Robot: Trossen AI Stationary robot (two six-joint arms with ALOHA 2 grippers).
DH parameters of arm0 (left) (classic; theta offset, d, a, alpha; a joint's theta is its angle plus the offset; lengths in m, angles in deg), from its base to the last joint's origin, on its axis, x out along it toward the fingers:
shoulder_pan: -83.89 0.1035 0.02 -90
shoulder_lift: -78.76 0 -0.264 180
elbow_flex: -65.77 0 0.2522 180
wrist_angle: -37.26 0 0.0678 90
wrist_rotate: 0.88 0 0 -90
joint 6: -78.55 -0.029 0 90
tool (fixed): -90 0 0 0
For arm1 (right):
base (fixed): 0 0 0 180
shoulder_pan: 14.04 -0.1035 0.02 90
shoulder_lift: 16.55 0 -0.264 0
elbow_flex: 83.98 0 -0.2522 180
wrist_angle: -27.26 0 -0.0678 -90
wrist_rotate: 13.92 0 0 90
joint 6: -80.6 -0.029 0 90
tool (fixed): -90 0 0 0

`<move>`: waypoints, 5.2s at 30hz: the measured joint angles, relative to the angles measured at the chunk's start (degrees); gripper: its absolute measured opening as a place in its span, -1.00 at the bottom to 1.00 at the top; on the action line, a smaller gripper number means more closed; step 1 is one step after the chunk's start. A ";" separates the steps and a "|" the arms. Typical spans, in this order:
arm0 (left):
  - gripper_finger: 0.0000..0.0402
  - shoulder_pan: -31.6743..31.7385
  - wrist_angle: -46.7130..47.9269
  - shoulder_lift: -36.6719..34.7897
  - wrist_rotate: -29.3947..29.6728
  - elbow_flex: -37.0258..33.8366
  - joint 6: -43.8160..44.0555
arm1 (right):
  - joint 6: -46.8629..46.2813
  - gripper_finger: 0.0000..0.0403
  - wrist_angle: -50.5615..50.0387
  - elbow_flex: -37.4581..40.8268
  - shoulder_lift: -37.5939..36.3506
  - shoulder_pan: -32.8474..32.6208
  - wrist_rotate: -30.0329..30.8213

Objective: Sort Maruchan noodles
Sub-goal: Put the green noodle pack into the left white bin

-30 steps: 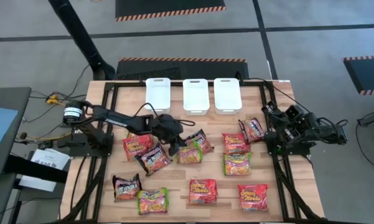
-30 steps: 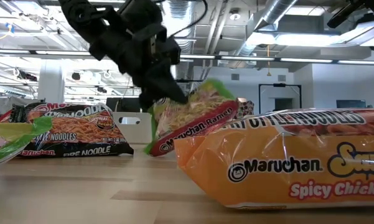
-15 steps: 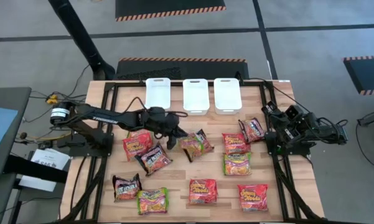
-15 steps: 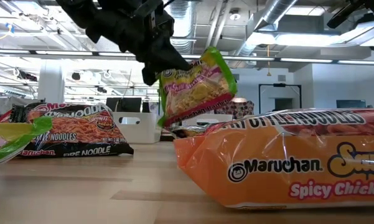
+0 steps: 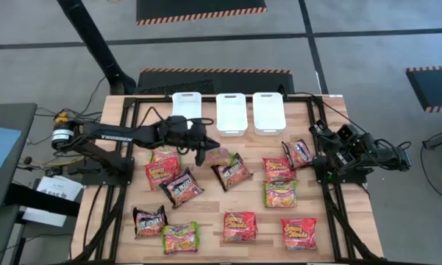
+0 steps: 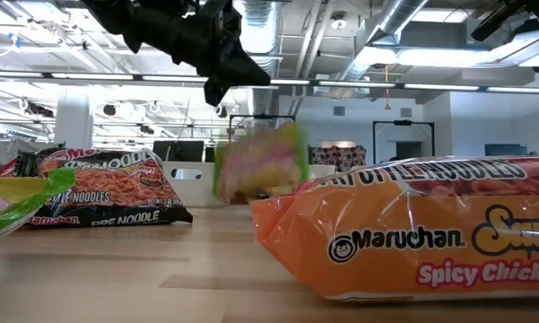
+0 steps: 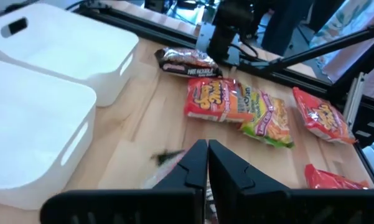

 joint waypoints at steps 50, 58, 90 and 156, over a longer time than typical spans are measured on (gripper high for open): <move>-0.22 6.84 37.22 1.88 4.56 21.90 -9.83 | -0.09 -0.05 -0.59 0.00 0.00 0.00 2.52; -0.22 7.47 39.43 8.81 0.59 21.94 0.81 | -0.07 -0.05 -0.18 0.04 0.00 0.00 2.63; -0.34 3.48 39.87 28.23 8.82 22.12 12.29 | -0.05 -0.05 -0.43 0.04 0.01 0.01 2.76; -1.00 18.75 50.93 6.38 41.91 21.84 -5.44 | -0.07 -0.05 -1.96 0.00 0.02 0.00 2.74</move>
